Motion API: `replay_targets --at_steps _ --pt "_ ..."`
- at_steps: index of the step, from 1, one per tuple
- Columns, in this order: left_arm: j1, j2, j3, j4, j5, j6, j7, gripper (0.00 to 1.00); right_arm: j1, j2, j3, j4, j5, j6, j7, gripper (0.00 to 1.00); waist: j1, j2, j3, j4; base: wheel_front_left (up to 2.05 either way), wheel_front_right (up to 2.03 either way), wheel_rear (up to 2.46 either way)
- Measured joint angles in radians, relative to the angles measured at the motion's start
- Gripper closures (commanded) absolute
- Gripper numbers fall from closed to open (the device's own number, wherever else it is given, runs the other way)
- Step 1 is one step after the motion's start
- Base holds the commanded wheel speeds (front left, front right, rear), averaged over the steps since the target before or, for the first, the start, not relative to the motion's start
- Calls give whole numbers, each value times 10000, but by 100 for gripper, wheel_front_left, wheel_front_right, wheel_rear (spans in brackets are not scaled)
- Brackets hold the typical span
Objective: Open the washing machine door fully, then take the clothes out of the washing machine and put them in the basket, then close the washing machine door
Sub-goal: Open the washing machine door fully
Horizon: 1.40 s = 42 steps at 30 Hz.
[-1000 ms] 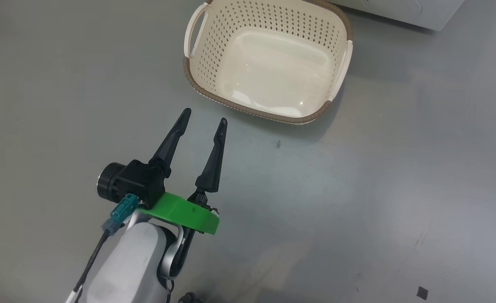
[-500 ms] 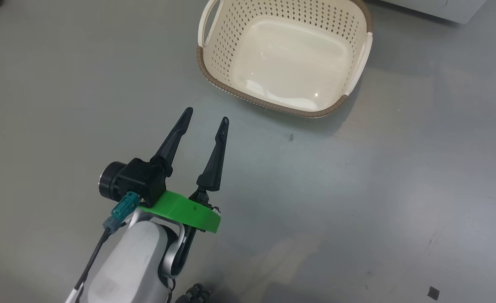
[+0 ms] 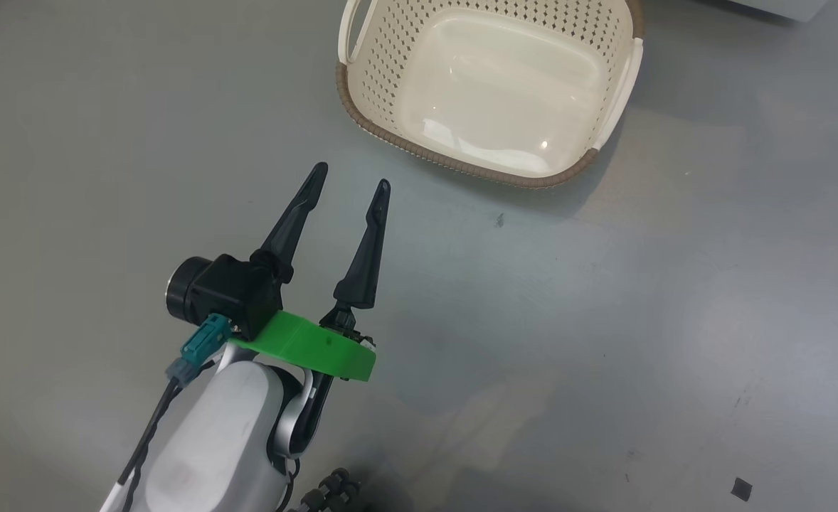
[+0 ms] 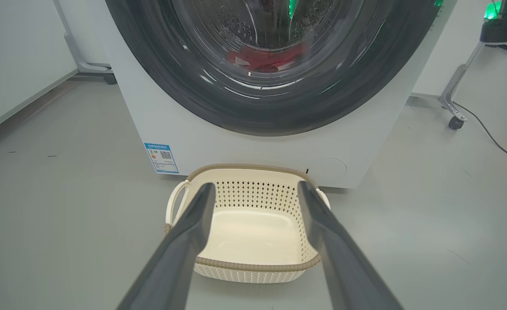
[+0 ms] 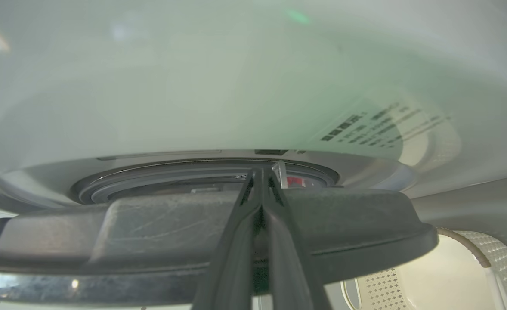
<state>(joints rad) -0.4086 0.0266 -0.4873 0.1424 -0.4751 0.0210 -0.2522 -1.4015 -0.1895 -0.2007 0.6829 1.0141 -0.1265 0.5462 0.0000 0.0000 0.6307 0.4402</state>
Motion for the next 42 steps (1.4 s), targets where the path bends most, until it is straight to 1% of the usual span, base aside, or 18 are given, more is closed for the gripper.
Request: replay_targets --at_steps 12,23,25,29,32,36,40,42 --pt "-127 -12 12 -180 2 -58 0 0 -297 12 23 543 0 -75 339 100 0 0 -17 -53 0 0 0" --pt "-125 -12 88 56 90 -86 0 0 -190 100 -17 991 257 -81 598 100 0 0 -427 -146 0 0 0" --pt "-124 -13 88 82 113 -88 0 0 -25 117 29 1026 259 36 692 100 0 0 -519 -183 0 0 0" --pt "-121 -13 119 125 192 -88 0 0 269 257 25 1151 336 144 748 100 0 0 -717 -258 0 0 0" --pt "-117 -12 142 176 207 -88 0 0 506 328 40 1271 412 290 836 100 0 0 -882 -315 0 0 0" --pt "-106 -12 167 268 282 -102 0 0 796 470 12 1421 529 380 867 100 0 0 -1121 -391 0 0 0" --pt "-11 -12 161 349 282 -102 0 0 1088 573 0 1580 579 541 899 100 0 0 -1371 -457 0 0 0" --pt "86 -12 163 389 284 -102 0 0 1204 614 2 1636 579 543 911 100 0 0 -1494 -490 0 0 0"
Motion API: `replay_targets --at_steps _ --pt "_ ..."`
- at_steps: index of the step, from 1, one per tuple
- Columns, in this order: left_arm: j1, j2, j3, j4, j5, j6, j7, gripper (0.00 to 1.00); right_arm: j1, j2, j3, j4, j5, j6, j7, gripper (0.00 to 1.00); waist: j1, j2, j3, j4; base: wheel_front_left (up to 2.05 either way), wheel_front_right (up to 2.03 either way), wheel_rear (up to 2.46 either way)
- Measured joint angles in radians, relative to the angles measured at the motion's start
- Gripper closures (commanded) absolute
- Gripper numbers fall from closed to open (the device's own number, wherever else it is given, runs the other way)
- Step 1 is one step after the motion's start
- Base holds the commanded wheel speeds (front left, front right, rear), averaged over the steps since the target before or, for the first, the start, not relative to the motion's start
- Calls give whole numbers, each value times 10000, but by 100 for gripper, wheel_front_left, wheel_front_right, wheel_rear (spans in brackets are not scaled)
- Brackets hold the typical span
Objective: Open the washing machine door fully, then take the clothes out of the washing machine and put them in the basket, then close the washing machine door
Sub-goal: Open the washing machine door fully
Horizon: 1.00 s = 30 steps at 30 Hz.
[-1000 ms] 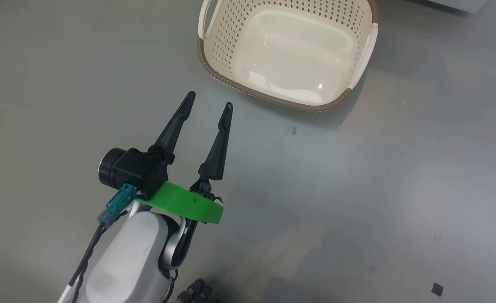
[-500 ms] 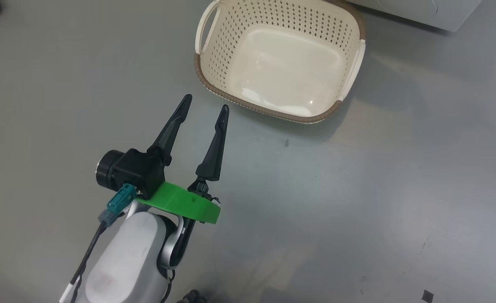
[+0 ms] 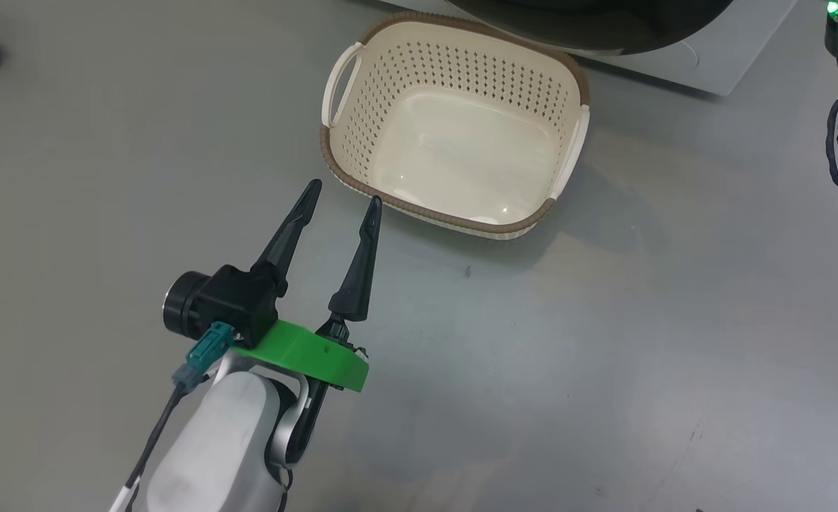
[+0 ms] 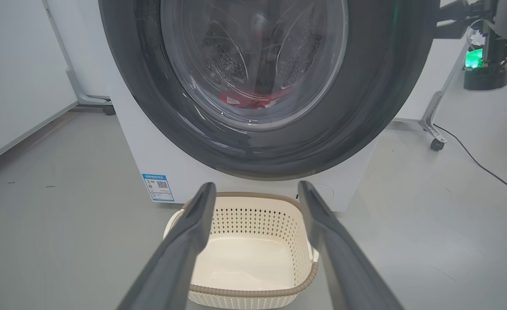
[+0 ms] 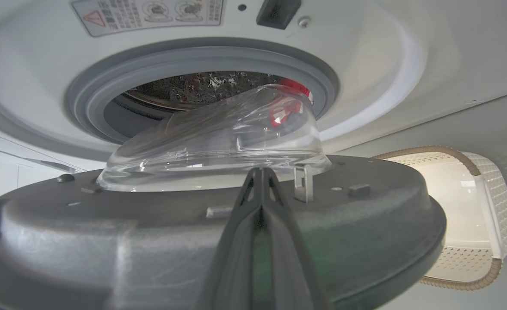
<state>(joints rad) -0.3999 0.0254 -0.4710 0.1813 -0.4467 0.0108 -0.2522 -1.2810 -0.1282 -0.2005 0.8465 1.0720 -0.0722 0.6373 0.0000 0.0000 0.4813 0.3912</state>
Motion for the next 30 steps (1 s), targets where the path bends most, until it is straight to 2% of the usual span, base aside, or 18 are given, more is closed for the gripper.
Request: replay_targets --at_steps 5,7,12,15,16,20,23,30 --pt "216 6 -2 38 40 -2 0 0 11 33 -27 -71 0 38 -132 100 0 0 -208 -103 0 0 0" --pt "218 6 17 38 69 -35 0 0 12 12 -56 -115 -4 167 -286 100 0 0 -245 -130 0 0 0" --pt "231 8 138 159 84 -46 0 0 332 -380 575 -360 -694 1114 -677 100 0 0 -441 -177 0 0 0" --pt "314 12 207 249 105 -46 0 0 795 -769 1231 -598 -1515 1808 -1030 100 0 0 -619 -222 0 0 0" --pt "327 12 232 261 148 -46 0 0 950 -897 1436 -686 -1791 1927 -1164 100 0 0 -684 -242 0 0 0" --pt "419 13 493 314 387 -44 0 0 1585 -1179 1977 -1022 -2458 1944 -1743 100 0 0 -976 -349 0 0 0" --pt "605 19 589 389 529 -46 0 0 2157 -1436 2746 -1555 -3352 1948 -2416 100 0 0 -1280 -517 0 0 0" --pt "896 25 876 424 694 -44 0 0 3072 -1569 3434 -2403 -3983 1944 -3509 100 0 0 -1730 -863 0 0 0"
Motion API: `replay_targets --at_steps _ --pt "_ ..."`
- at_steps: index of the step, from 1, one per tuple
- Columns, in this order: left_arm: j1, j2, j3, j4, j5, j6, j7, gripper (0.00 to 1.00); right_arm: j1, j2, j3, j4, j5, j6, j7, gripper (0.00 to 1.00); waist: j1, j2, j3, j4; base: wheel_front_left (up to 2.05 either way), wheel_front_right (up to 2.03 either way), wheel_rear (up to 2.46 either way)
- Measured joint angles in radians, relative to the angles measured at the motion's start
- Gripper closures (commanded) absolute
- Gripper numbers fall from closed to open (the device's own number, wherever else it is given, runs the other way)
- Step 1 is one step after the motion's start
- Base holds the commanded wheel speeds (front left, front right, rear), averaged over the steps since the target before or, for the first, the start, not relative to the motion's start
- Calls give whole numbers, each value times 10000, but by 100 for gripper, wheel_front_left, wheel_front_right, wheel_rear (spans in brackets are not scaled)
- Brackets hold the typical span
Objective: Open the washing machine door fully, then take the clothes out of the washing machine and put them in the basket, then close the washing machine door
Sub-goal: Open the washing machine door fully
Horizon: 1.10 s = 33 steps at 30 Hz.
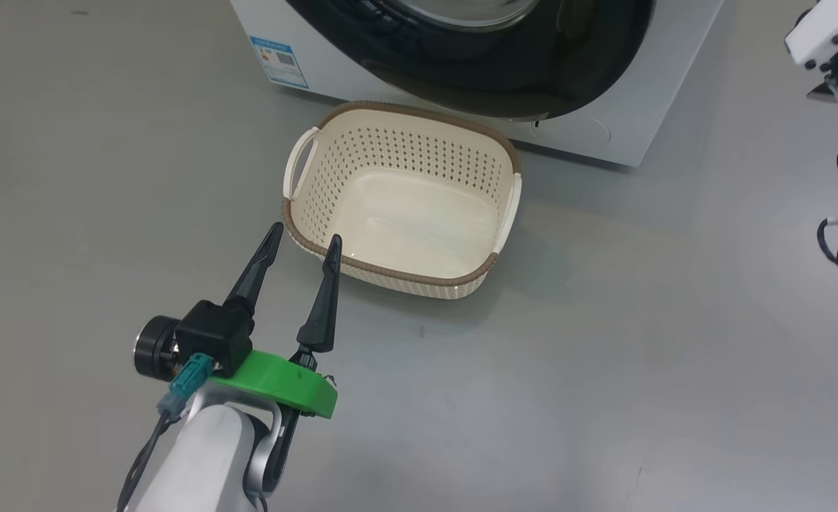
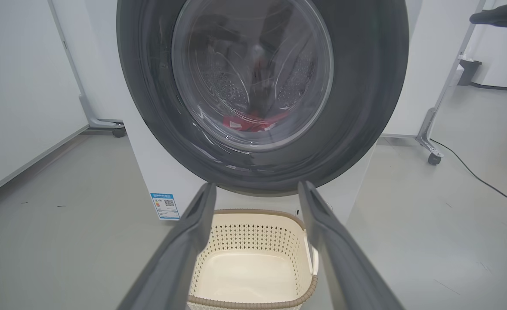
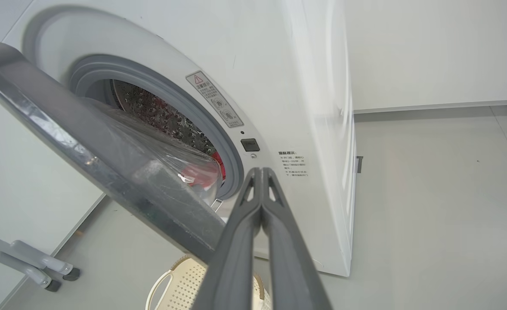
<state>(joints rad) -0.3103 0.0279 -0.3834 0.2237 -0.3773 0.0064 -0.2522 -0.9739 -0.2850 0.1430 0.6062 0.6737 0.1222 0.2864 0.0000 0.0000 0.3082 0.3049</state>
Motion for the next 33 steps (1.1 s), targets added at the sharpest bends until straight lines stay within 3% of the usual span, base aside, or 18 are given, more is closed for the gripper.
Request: replay_targets --at_steps 11,25,26,28,33 --pt "476 15 238 31 123 -2 0 0 2969 178 -332 -855 -48 -2 -1925 100 0 0 -755 -622 0 0 0" --pt "854 44 431 -40 328 -33 0 0 5961 58 -163 -2382 -1310 -130 -4096 100 0 0 -1300 -924 0 0 0" --pt "887 52 433 -40 330 -33 0 0 6160 65 -142 -2441 -1377 -238 -4220 89 0 0 -1328 -942 0 0 0" --pt "924 54 431 -44 330 -38 0 0 6518 123 -184 -2556 -1442 -447 -4452 0 0 0 -1381 -973 0 0 0" --pt "1016 56 491 -59 357 -88 0 0 7055 430 -188 -2880 -1480 -639 -4784 0 0 0 -1452 -1048 0 0 0"
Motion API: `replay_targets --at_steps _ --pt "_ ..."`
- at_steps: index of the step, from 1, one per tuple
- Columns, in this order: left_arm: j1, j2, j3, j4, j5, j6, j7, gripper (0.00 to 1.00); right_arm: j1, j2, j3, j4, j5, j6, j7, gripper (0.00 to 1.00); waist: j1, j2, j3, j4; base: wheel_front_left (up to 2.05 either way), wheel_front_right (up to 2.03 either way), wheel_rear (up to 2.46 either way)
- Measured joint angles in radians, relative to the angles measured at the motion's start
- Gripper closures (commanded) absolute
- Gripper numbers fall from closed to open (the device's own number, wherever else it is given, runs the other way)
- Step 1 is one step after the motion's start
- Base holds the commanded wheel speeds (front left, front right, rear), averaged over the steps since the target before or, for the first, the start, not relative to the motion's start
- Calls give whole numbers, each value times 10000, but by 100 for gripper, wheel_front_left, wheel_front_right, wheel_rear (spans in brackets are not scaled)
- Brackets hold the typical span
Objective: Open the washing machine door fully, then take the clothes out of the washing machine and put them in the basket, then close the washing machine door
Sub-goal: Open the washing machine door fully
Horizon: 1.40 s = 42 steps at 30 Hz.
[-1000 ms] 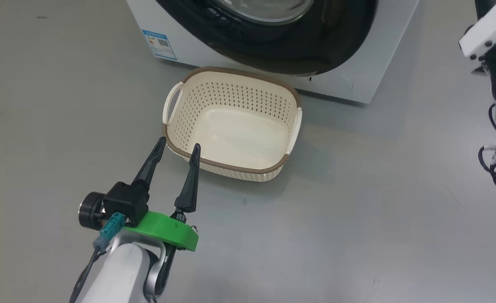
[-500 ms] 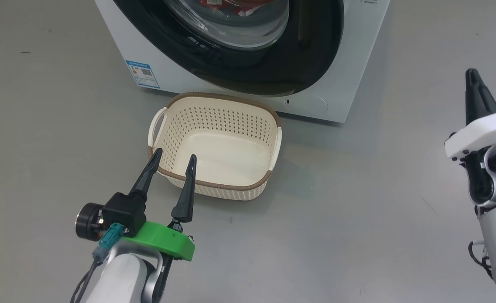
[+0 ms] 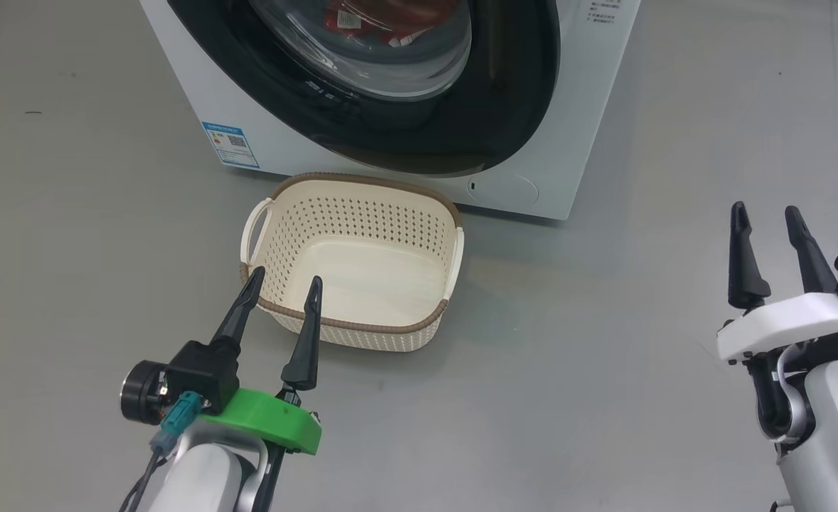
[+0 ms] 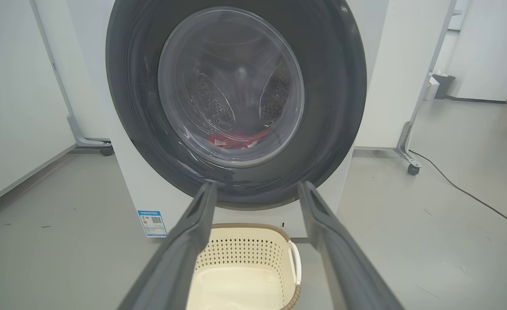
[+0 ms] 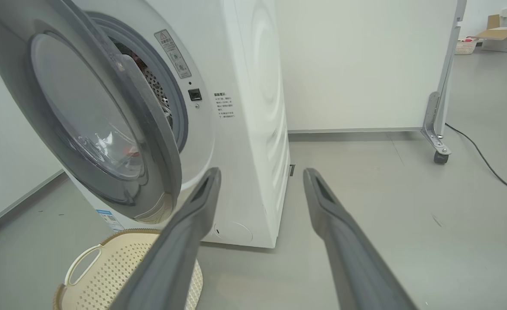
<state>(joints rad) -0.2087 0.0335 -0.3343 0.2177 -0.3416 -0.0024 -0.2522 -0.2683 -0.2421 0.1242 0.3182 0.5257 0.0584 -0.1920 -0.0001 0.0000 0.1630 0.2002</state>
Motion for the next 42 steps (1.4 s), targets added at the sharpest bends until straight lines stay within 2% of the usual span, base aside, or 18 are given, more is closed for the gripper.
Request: replay_targets --at_steps 17,32,42 --pt "131 6 88 8 178 -33 0 0 1168 230 109 -1206 -270 -510 -249 0 0 0 -108 -179 0 0 0" --pt "152 10 222 -17 178 -31 0 0 1608 215 161 -1939 -372 -704 -249 0 0 0 -21 -314 0 0 0" --pt "152 10 242 -42 178 -31 0 0 1757 213 161 -2272 -370 -715 -194 0 0 0 43 -338 0 0 0"
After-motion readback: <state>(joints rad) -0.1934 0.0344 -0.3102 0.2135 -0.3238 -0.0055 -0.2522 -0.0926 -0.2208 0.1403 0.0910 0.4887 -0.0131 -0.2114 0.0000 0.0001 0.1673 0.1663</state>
